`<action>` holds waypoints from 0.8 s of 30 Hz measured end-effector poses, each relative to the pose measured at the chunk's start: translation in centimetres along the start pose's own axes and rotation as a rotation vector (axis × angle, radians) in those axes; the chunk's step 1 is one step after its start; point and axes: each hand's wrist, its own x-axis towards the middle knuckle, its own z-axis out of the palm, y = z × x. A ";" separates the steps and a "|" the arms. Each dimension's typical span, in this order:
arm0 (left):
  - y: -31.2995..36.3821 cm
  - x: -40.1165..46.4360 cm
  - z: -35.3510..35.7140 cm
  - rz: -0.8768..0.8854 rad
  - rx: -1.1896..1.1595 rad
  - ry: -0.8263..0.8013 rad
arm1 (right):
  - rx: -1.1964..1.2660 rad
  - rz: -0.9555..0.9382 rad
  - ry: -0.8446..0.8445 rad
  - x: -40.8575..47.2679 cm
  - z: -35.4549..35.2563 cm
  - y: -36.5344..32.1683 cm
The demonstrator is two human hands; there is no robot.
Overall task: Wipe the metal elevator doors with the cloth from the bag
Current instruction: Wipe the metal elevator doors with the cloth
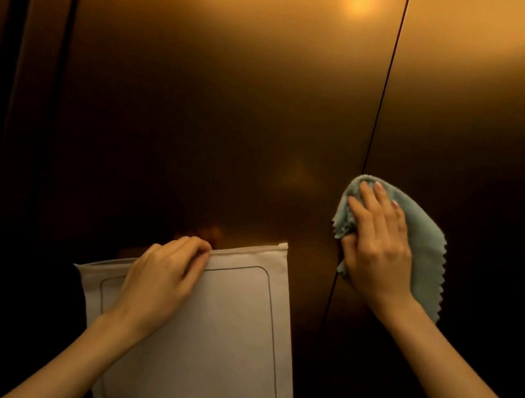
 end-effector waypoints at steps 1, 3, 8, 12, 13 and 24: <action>0.1 0.4 0.0 0.013 0.003 0.011 | 0.002 0.004 -0.007 0.9 -0.2 0.4; 0.3 1.5 0.0 0.036 0.007 0.049 | 0.015 0.028 -0.014 3.5 -0.6 1.1; 1.4 5.0 0.0 0.110 0.035 0.159 | 0.032 0.073 -0.035 9.9 -1.5 3.0; 1.7 7.0 0.3 0.118 0.062 0.211 | 0.047 0.048 -0.021 9.4 -1.6 3.5; 1.8 7.7 0.0 0.124 0.069 0.237 | 0.034 0.011 0.001 8.9 -1.8 3.4; 0.6 12.9 0.0 0.133 0.265 0.415 | 0.051 -0.023 0.006 13.1 -0.5 4.0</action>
